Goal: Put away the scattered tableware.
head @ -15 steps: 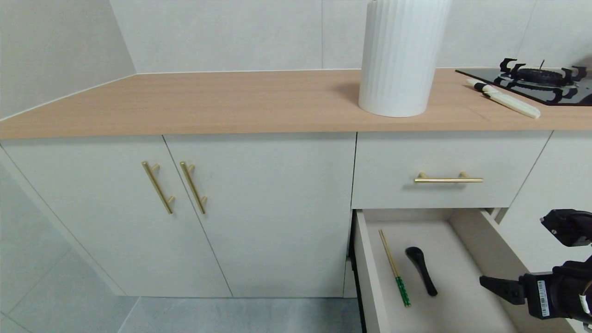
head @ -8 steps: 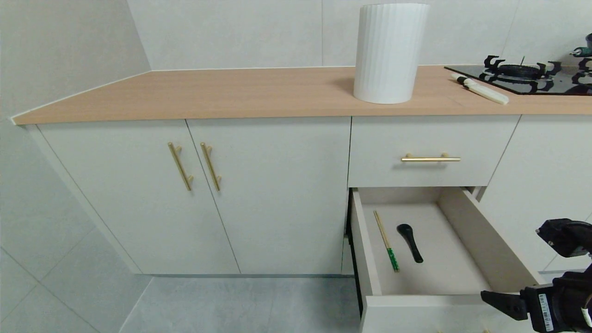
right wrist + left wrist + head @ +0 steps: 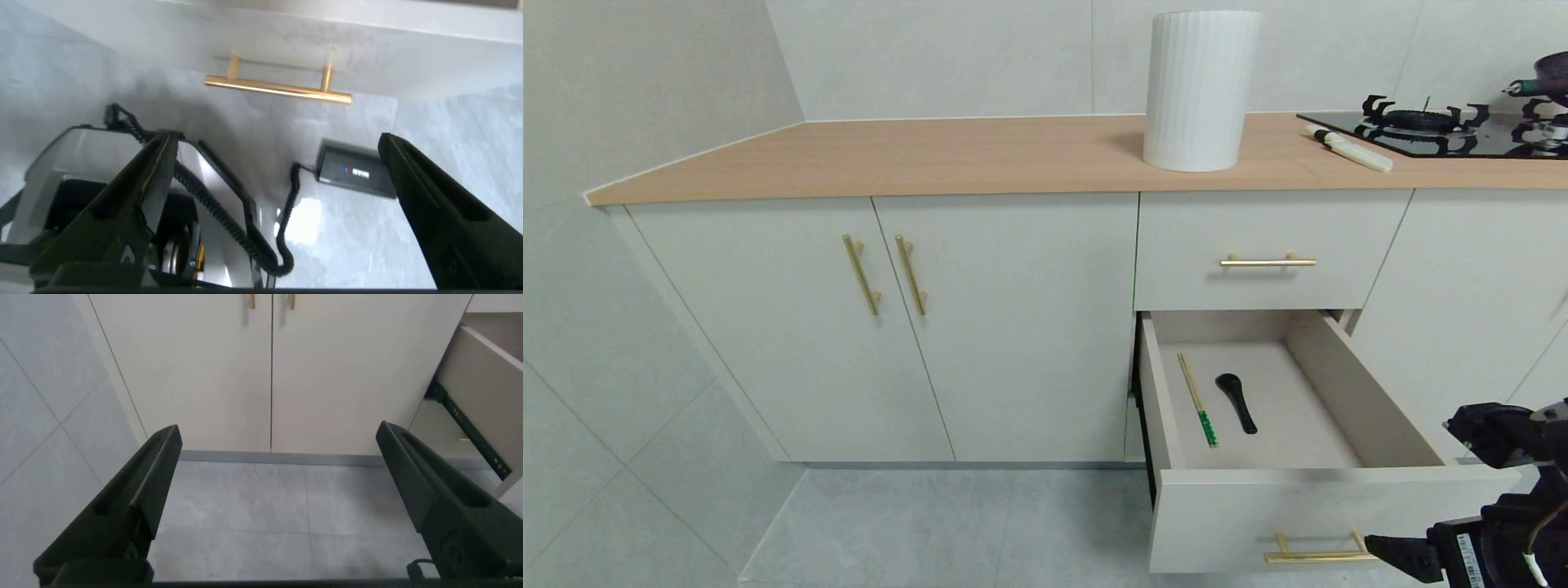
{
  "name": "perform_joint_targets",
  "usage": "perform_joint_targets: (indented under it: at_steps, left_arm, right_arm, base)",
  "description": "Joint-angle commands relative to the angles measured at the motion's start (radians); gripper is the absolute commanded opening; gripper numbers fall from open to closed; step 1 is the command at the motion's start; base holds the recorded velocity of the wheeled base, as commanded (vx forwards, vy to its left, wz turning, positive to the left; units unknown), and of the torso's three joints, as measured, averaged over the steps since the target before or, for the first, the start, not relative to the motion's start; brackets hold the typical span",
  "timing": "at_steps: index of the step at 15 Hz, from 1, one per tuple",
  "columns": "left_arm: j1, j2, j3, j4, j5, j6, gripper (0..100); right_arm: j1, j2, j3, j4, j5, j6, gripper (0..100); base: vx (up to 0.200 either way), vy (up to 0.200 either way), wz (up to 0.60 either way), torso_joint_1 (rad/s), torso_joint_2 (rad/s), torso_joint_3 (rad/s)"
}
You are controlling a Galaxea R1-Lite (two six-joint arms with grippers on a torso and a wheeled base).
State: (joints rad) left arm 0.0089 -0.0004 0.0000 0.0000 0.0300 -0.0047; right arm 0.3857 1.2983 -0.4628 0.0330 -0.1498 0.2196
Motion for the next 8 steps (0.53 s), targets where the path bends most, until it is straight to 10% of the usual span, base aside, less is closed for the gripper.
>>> perform_joint_targets:
  at_steps: [1, 8]
  left_arm:
    - [0.000, 0.000, 0.000, 0.000, 0.001, -0.001, 100]
    - [0.000, 0.000, 0.000, 0.000, 0.001, 0.000, 100]
  right_arm:
    - [0.001, 0.110, -0.002, -0.012, -0.001, 0.004, 100]
    - [0.001, 0.363, -0.027, -0.272, -0.002, 0.003, 100]
  base:
    - [0.000, 0.000, 0.00, 0.000, 0.00, 0.000]
    - [0.000, 0.000, 0.00, 0.000, 0.00, 0.000]
